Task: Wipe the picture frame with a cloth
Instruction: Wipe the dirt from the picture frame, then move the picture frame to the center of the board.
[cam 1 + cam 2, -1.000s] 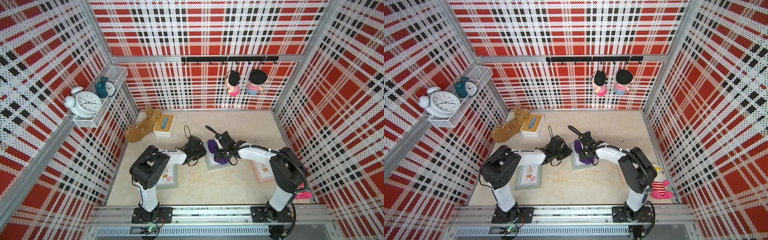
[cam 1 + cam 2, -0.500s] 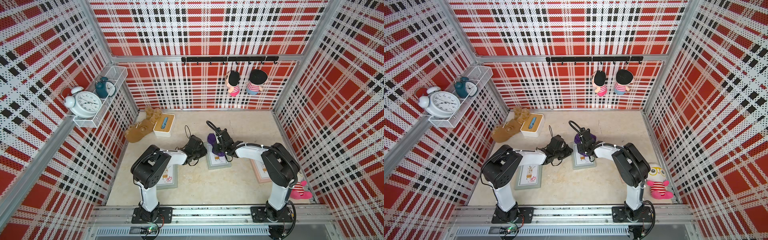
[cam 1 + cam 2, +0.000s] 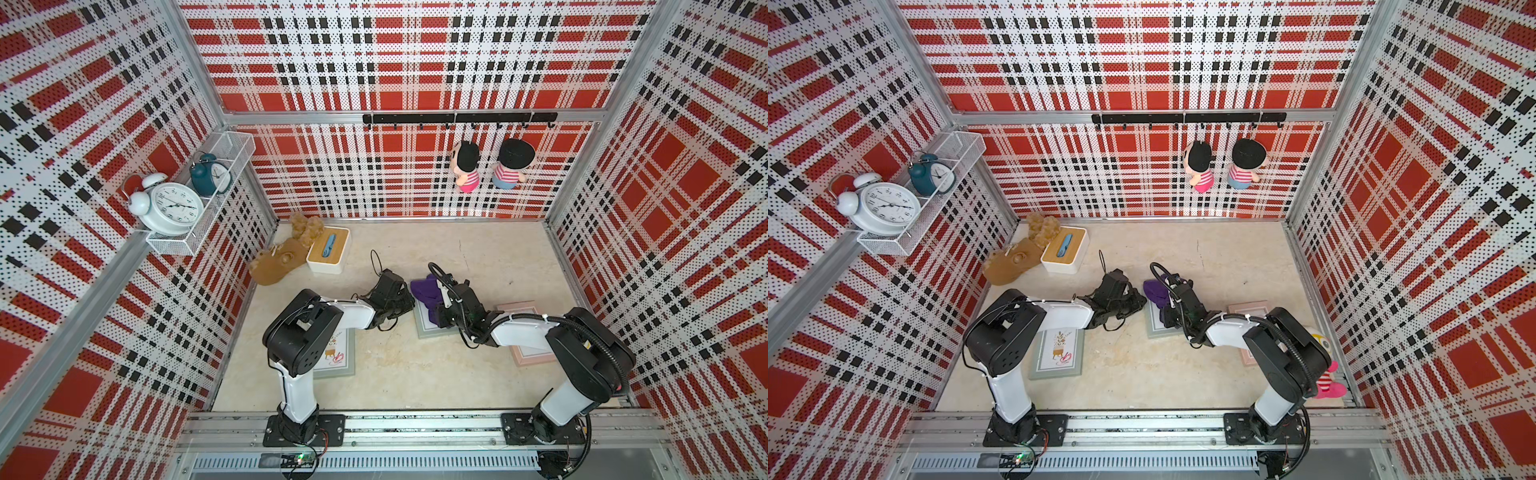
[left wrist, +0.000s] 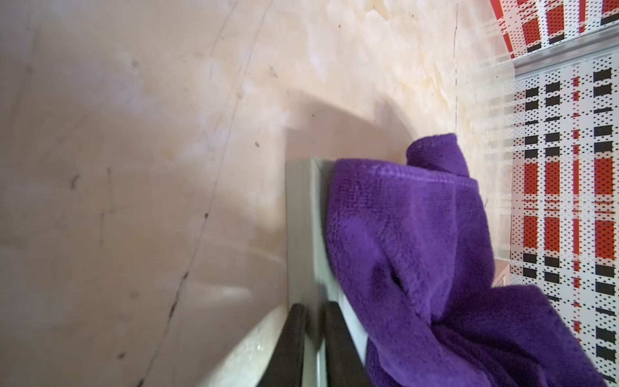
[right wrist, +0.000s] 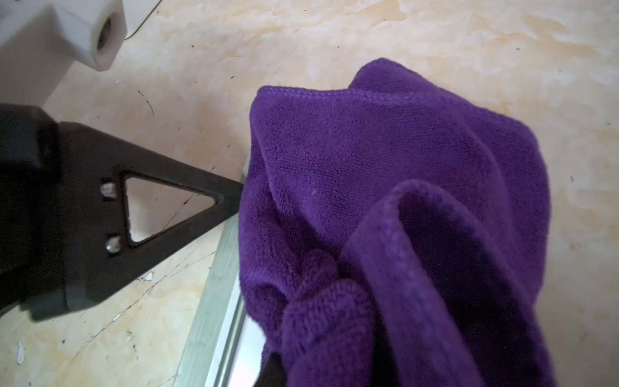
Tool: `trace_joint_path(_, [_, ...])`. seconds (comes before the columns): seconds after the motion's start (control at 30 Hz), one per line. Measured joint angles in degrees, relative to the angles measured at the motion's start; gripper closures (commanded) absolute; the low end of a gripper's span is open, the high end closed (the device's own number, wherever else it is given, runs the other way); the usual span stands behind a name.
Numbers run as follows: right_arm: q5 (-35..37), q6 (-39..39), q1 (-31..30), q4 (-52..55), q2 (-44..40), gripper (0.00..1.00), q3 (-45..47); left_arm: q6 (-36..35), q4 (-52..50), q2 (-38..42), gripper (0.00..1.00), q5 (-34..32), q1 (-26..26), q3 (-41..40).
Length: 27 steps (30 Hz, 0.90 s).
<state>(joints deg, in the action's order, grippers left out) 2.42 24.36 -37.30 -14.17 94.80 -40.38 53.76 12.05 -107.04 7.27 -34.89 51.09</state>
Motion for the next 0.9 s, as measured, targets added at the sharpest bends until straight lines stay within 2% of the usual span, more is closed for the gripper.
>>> trace_joint_path(0.17, [1.2,0.9,4.2,1.0,9.5,1.0,-12.0,-0.1,0.3,-0.1,0.88,0.2,0.1,0.1])
trace_joint_path(0.27, [3.9,0.8,7.9,1.0,9.9,1.0,-15.3,-0.2,0.5,-0.2,0.88,0.2,0.1,0.3])
trace_joint_path(0.37, [7.7,0.5,11.5,3.4,7.1,1.0,-17.3,-0.5,-0.1,-0.2,0.88,0.3,0.2,1.1])
trace_joint_path(0.53, [13.1,-0.3,14.5,9.9,-2.8,1.0,-18.7,-1.6,-2.7,-1.1,0.84,0.7,0.2,3.5])
trace_joint_path(0.73, [12.9,0.2,14.5,15.0,-13.5,1.0,-17.8,-3.8,-7.8,-3.3,0.81,1.7,0.1,8.6])
trace_joint_path(0.9, [12.4,0.9,14.4,19.1,-15.7,1.0,-17.7,-3.9,-9.2,-5.4,0.83,2.8,-1.2,11.8])
